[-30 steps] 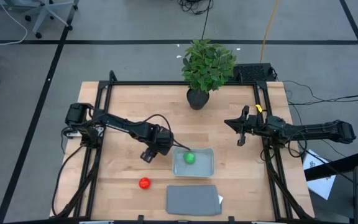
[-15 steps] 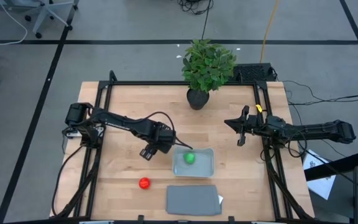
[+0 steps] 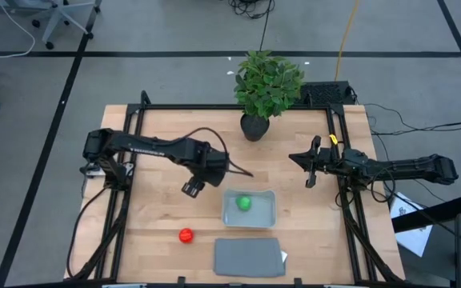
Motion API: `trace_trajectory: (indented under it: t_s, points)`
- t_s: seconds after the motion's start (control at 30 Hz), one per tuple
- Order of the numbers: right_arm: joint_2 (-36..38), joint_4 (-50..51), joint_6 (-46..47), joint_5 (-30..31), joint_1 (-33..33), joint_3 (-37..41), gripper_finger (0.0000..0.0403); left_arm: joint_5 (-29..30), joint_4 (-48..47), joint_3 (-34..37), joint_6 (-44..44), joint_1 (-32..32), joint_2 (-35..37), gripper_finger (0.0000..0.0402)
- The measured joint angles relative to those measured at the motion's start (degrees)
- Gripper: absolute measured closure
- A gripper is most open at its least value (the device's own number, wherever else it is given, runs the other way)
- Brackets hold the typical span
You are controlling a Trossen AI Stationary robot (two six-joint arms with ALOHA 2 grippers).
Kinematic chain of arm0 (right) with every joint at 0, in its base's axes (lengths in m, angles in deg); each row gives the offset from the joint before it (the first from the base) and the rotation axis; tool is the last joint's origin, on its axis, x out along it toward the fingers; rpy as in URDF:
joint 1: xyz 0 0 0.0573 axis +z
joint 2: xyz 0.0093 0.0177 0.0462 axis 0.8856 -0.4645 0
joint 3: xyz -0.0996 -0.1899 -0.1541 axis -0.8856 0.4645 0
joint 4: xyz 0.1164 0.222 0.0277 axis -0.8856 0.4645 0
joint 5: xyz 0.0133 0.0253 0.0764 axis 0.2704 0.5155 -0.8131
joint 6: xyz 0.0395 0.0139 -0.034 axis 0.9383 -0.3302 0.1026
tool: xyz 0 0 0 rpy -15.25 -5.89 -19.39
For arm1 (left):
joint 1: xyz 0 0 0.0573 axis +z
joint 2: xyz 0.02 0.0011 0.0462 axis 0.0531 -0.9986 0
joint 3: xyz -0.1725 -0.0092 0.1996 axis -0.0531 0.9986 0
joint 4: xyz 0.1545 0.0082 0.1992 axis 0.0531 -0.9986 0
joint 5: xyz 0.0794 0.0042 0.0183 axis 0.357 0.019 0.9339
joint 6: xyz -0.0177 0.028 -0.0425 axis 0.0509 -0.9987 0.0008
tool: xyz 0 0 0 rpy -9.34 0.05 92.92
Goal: Pick and placing Produce into tupperware
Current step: Put the pineapple into the bin
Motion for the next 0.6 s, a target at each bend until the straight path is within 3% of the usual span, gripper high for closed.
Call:
trace_trajectory:
  t_s: [0.3,0.6]
  points:
    - [0.0,-0.1,0.0,0.0,0.0,0.0,0.0403,-0.7,1.4,0.0,1.5,4.2,7.1,0.0179]
    - [0.0,-0.5,0.0,0.0,0.0,0.0,0.0403,-0.7,4.8,0.0,11.8,7.0,8.4,0.0179]
